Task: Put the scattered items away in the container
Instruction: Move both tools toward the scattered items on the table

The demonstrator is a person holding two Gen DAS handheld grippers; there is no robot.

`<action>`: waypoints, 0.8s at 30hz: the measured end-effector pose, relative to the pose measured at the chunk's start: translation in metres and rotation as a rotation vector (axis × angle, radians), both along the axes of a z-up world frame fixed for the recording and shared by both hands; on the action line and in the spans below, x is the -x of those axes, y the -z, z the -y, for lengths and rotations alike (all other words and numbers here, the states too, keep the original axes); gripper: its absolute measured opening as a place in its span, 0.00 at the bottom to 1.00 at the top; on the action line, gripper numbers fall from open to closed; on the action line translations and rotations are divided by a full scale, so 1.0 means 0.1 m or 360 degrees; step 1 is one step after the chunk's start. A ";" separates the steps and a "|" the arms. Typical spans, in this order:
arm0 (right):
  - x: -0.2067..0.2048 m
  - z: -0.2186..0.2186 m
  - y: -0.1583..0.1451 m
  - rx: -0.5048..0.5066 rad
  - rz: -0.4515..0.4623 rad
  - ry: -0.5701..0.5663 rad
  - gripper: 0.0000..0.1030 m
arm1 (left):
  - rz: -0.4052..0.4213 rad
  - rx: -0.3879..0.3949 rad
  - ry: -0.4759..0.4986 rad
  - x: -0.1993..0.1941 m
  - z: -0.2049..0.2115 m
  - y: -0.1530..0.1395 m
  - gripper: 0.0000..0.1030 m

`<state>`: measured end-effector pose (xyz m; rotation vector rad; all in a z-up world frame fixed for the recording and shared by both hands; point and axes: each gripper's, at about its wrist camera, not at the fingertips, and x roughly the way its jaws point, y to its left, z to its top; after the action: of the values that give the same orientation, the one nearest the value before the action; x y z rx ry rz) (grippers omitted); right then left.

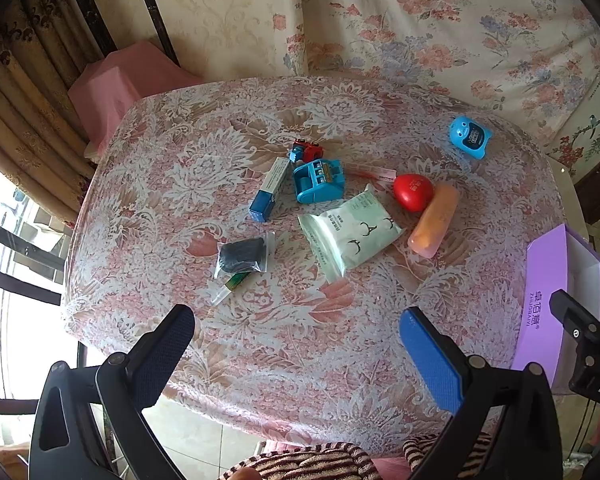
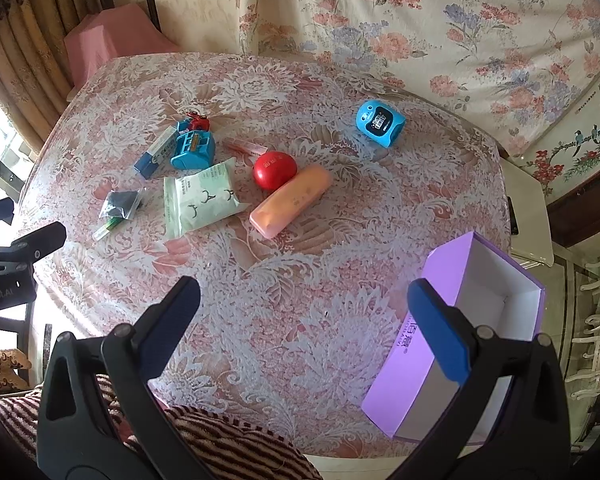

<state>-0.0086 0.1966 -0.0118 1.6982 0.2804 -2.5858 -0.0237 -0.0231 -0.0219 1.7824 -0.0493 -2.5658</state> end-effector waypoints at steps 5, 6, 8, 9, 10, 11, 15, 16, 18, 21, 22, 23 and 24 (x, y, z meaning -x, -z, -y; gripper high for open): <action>0.03 0.00 0.02 -0.0001 -0.0002 0.0002 1.00 | 0.0015 -0.0029 -0.0010 0.04 0.03 0.02 1.00; 0.03 0.00 0.02 0.0001 -0.0004 0.0006 1.00 | 0.0017 -0.0036 -0.0013 0.05 0.03 0.03 1.00; 0.04 -0.01 0.02 0.0003 -0.0014 0.0016 1.00 | 0.0022 -0.0052 -0.0020 0.07 0.05 0.04 1.00; 0.04 -0.01 0.02 0.0000 -0.0016 0.0021 1.00 | 0.0027 -0.0070 -0.0020 0.08 0.06 0.04 1.00; 0.06 0.00 0.03 -0.0007 -0.0010 0.0022 1.00 | 0.0027 -0.0085 -0.0019 0.09 0.08 0.05 1.00; 0.07 0.01 0.03 -0.0020 -0.0008 0.0019 1.00 | 0.0024 -0.0083 -0.0021 0.09 0.10 0.05 1.00; 0.10 0.04 0.02 -0.0058 -0.0029 0.0047 1.00 | 0.0026 -0.0055 0.0005 0.14 0.13 0.12 1.00; 0.10 0.05 0.00 -0.0059 -0.0039 0.0058 1.00 | 0.0025 -0.0059 0.0033 0.15 0.12 0.14 1.00; 0.09 0.05 -0.02 -0.0062 -0.0063 0.0086 1.00 | -0.0023 -0.0050 0.0118 0.17 0.08 0.13 1.00; 0.01 0.01 0.01 -0.0057 -0.0086 0.0158 1.00 | -0.0127 -0.0045 0.0189 0.17 0.06 0.12 1.00; -0.01 -0.01 0.03 -0.0056 -0.0089 0.0184 1.00 | -0.0152 -0.0060 0.0208 0.17 0.06 0.12 1.00; -0.04 -0.03 0.07 -0.0037 -0.0096 0.0221 1.00 | -0.0164 -0.0068 0.0228 0.17 0.07 0.13 1.00; -0.05 -0.05 0.11 -0.0013 -0.0082 0.0257 1.00 | -0.0170 -0.0089 0.0247 0.19 0.07 0.12 1.00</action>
<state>-0.0032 0.2019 -0.0232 1.7271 0.1620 -2.7480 -0.0429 -0.0303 -0.0341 1.7208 -0.1198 -2.7920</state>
